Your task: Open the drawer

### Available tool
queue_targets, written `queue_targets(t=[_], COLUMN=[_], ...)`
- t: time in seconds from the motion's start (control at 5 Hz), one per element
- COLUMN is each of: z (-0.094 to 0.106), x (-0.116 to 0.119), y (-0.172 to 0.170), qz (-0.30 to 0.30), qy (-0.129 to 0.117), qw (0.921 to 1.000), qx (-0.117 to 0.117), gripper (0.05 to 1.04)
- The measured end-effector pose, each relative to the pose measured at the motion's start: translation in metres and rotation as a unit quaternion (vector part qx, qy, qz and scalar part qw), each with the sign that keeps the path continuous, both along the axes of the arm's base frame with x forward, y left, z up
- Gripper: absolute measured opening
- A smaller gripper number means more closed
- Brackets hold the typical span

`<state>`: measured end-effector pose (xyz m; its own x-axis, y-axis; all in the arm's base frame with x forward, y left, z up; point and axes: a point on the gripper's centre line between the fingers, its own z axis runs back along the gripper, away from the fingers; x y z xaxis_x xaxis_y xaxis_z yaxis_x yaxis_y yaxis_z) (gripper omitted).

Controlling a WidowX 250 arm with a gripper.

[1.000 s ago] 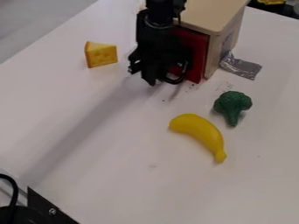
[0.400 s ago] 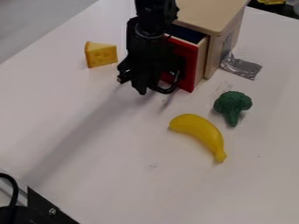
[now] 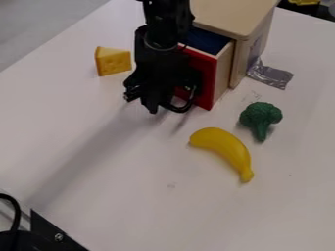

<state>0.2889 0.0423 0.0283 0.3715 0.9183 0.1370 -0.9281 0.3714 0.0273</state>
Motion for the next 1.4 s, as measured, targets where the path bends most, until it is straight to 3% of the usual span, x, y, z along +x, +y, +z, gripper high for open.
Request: queue_targets(t=[0.6, 0.8, 1.0, 1.2, 1.4], z=[-0.001, 0.0, 0.006, 0.016, 0.045], x=[-0.019, -0.019, -0.013, -0.003, 0.01], y=[-0.002, -0.02, -0.021, -0.023, -0.025], qz=[-0.008, -0.054, -0.057, -0.054, -0.044], qy=[-0.001, 0.01, 0.006, 0.002, -0.018], qw=[1.0, 0.9984, 0.9983, 0.9983, 0.9979], qx=[0.002, -0.006, -0.01, -0.023, -0.045], gripper=[0.261, 0.546, 0.854, 1.004, 0.997])
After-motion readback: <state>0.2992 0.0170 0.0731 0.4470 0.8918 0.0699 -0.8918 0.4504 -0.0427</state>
